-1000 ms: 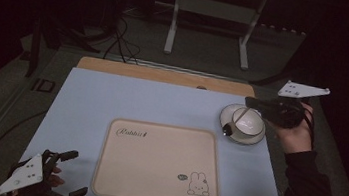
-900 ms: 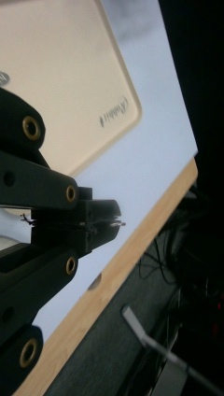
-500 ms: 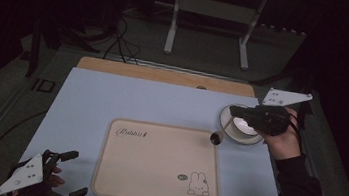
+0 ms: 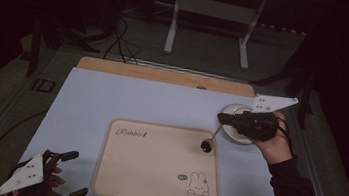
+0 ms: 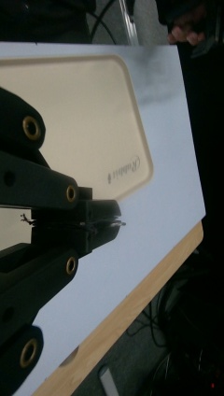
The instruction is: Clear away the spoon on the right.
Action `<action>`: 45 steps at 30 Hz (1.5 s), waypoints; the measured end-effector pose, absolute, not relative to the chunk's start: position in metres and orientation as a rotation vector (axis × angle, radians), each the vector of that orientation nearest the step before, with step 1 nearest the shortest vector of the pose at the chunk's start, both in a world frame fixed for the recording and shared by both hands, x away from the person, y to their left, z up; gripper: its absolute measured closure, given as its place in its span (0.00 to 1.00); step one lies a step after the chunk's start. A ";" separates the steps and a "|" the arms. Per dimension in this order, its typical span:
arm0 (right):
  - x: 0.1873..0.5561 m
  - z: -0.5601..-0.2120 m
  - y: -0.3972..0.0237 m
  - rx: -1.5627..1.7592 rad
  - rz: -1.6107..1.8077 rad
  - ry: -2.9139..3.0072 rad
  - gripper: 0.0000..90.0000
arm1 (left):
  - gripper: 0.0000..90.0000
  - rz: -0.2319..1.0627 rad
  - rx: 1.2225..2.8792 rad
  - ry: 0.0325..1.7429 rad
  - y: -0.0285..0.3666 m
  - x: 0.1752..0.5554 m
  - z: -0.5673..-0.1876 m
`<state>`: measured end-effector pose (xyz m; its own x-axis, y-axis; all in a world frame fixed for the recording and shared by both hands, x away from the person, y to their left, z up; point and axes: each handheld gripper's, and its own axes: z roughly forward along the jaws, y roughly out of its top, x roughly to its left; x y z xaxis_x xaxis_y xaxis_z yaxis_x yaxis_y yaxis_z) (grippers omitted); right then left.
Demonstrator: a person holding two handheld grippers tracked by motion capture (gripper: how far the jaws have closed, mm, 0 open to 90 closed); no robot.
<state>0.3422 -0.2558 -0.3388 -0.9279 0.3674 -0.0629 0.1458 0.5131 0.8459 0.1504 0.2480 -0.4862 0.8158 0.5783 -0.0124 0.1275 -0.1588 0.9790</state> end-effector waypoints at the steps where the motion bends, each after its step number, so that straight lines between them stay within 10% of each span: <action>1: 0.341 -0.339 -0.253 0.415 1.378 2.534 0.99 | 0.00 0.433 1.709 0.554 0.248 0.150 -0.486; 45: 0.307 -0.397 -0.188 0.087 1.438 2.850 0.99 | 0.00 0.428 1.720 0.545 0.247 0.150 -0.487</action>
